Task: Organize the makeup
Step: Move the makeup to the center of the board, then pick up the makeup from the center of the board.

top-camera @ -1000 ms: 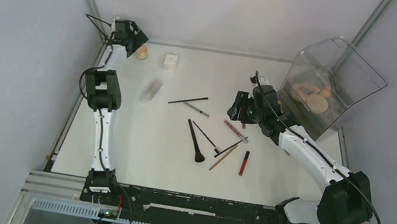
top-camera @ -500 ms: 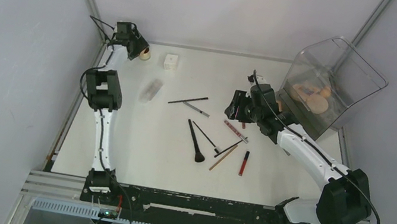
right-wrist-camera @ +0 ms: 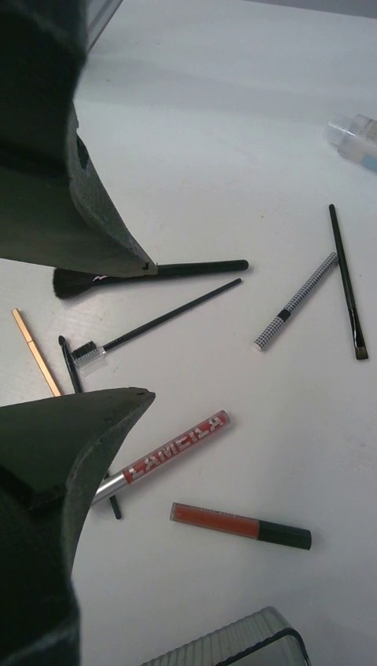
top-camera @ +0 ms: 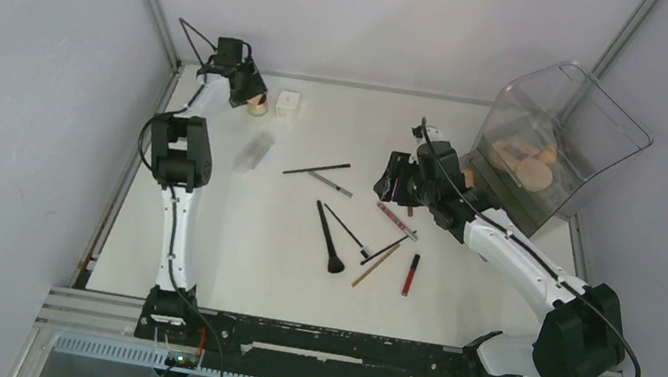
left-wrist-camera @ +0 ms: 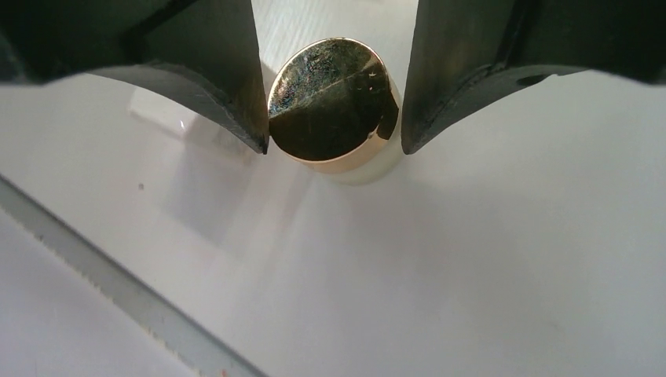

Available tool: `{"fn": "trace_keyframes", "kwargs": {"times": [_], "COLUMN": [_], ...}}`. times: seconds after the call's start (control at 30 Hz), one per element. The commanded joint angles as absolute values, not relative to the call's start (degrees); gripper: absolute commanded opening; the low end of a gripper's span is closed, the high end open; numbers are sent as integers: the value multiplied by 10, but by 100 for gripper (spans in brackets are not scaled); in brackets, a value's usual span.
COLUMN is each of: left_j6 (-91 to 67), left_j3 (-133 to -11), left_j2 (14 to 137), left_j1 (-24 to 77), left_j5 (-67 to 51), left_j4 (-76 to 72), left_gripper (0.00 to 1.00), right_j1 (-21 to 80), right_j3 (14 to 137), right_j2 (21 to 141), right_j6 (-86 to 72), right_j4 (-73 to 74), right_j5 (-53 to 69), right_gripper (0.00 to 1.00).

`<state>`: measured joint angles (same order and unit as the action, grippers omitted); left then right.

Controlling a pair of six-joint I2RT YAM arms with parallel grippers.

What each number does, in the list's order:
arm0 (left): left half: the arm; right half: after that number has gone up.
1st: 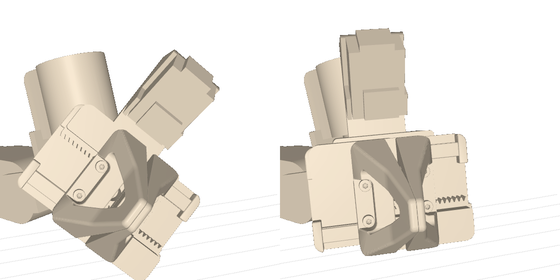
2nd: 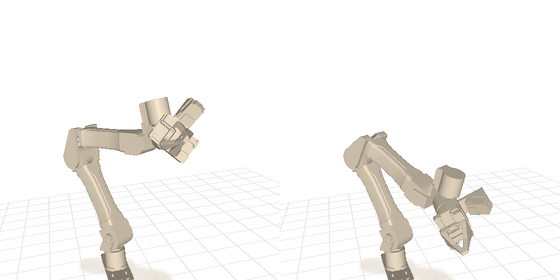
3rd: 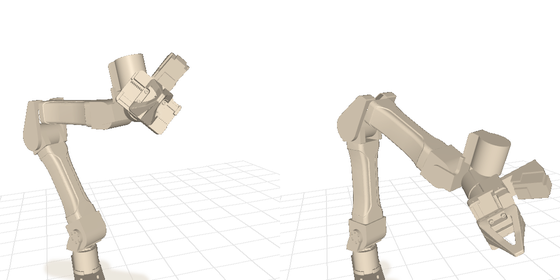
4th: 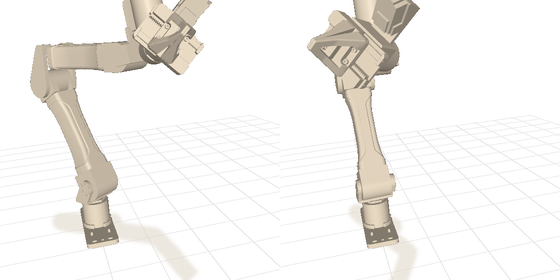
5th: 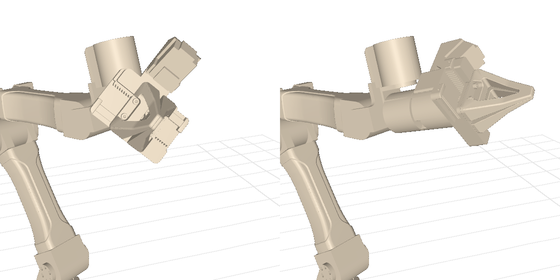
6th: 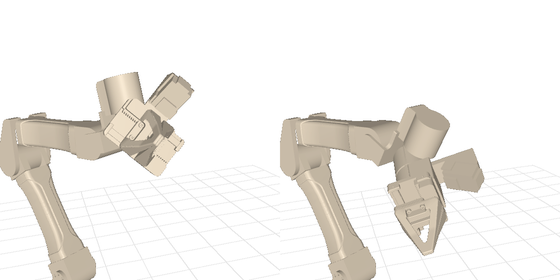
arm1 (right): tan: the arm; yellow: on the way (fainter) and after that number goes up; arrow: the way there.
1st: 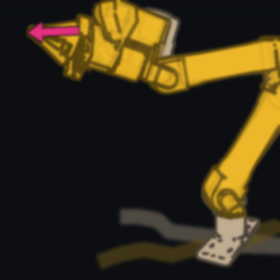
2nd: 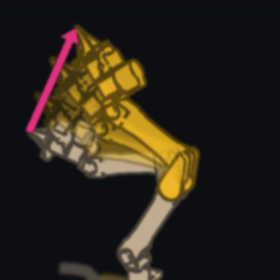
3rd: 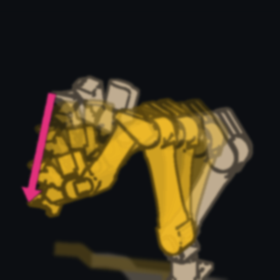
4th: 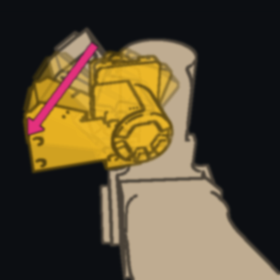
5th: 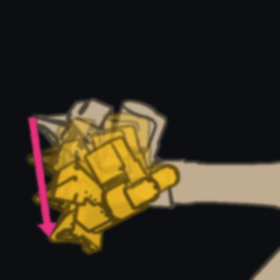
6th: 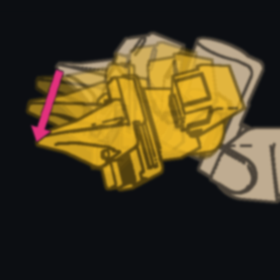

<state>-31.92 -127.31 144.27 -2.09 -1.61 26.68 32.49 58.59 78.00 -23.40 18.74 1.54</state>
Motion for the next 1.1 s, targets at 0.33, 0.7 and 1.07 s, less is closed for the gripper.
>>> {"fn": "trace_keyframes", "kwargs": {"times": [0.33,0.7,1.07], "left_j6": [-260,-242,-160], "left_j3": [-1176,-1198,-1030], "left_j2": [1351,1352,1108], "left_j1": [33,48,97], "left_j5": [43,71,73], "left_j4": [361,369,318], "left_gripper": [84,53,36], "right_j1": [371,373,376], "right_j3": [598,596,585], "right_j2": [699,689,615], "right_j6": [-248,-245,-255], "right_j4": [213,215,254], "right_j5": [-45,-50,-87], "right_gripper": [61,61,61]}}
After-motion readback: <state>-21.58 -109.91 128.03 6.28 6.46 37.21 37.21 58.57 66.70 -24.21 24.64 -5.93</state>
